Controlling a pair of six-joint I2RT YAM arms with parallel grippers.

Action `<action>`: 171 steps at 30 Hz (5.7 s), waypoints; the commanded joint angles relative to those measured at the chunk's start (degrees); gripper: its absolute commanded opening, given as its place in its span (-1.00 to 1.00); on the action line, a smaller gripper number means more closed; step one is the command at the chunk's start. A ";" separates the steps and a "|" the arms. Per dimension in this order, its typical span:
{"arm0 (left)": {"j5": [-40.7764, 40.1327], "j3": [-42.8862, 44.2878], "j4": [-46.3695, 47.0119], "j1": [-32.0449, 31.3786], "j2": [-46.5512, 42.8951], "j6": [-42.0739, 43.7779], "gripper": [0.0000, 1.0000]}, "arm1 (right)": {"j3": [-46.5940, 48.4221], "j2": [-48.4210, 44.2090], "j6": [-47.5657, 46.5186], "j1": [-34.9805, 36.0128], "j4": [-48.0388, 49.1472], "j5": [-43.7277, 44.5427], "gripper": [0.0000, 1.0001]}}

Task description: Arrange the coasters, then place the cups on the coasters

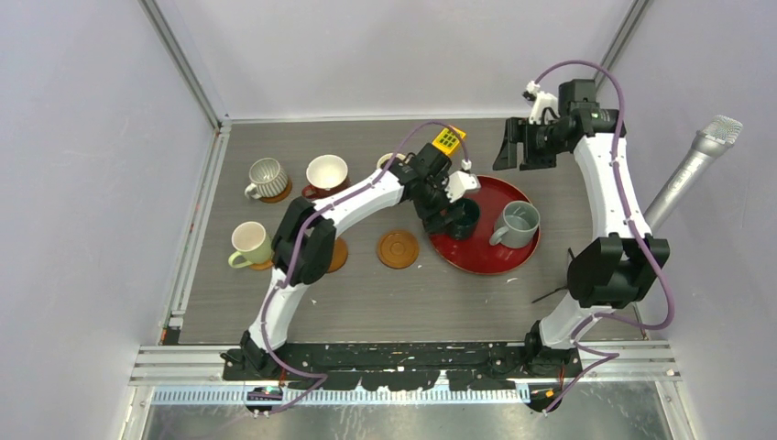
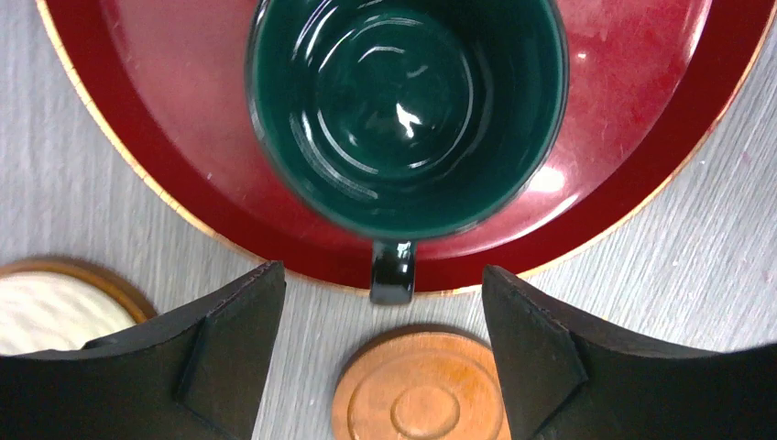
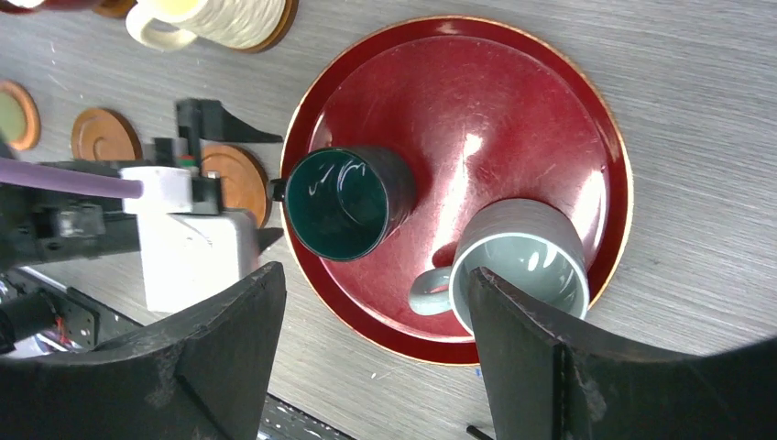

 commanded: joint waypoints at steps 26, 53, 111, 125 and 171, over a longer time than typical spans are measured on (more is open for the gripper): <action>0.57 12.92 -2.75 -2.41 6.89 -2.27 -1.00 | -1.45 -5.37 3.42 -3.91 2.40 -3.07 0.54; 0.35 -26.48 19.55 8.38 -30.59 -17.13 -1.00 | -2.60 -4.73 3.65 -3.90 2.77 -3.70 0.55; -4.53 -67.45 10.69 32.83 -61.57 -8.69 -1.00 | -3.48 -1.37 6.31 -1.69 3.68 -3.77 0.55; -3.68 -66.58 7.92 32.84 -60.13 -7.19 -0.66 | -3.60 -1.58 6.33 -1.64 3.67 -3.77 0.55; 2.11 -60.20 -5.56 32.84 -62.99 1.16 0.19 | -2.69 -0.50 5.65 -1.25 3.33 -4.21 0.55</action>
